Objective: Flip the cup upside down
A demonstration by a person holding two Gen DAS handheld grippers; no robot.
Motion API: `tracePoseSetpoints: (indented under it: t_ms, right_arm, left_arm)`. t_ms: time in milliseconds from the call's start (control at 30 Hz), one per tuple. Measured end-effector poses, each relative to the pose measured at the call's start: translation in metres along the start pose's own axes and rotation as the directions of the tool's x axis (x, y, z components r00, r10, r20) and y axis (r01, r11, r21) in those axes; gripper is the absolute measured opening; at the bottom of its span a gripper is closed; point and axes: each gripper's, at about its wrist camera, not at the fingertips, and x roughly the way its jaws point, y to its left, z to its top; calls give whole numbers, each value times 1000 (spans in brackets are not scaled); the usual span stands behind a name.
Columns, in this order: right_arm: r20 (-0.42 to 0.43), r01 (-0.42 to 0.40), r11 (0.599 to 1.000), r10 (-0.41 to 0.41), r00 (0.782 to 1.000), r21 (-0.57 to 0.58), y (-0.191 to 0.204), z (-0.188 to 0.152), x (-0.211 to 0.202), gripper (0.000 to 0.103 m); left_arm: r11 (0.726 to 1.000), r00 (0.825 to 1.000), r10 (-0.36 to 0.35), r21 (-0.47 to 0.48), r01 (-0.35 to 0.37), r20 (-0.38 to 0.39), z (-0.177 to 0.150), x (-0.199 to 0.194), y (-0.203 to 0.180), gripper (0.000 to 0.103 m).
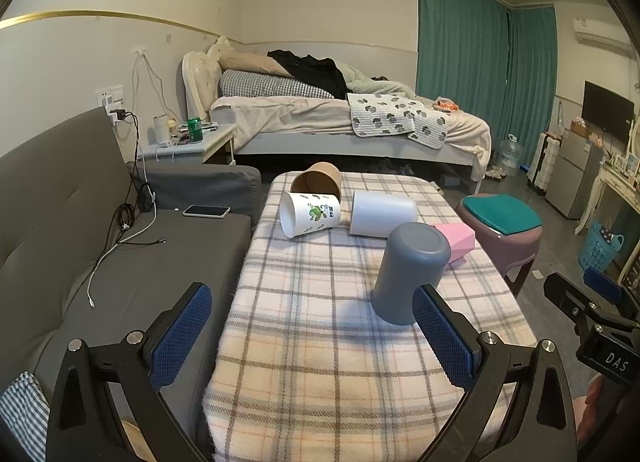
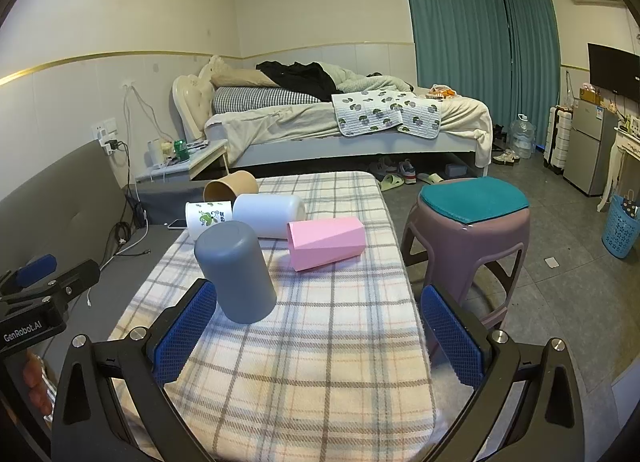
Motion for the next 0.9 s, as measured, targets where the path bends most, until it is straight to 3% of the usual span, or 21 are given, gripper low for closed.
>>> tracePoseSetpoints:
  t_ms: [900]
  right_arm:
    - [-6,0,1000,0,1000,-2,2,-2,2,103]
  left_arm:
    - [1000,1000,-2,1,2,-2,0,0,-2,103]
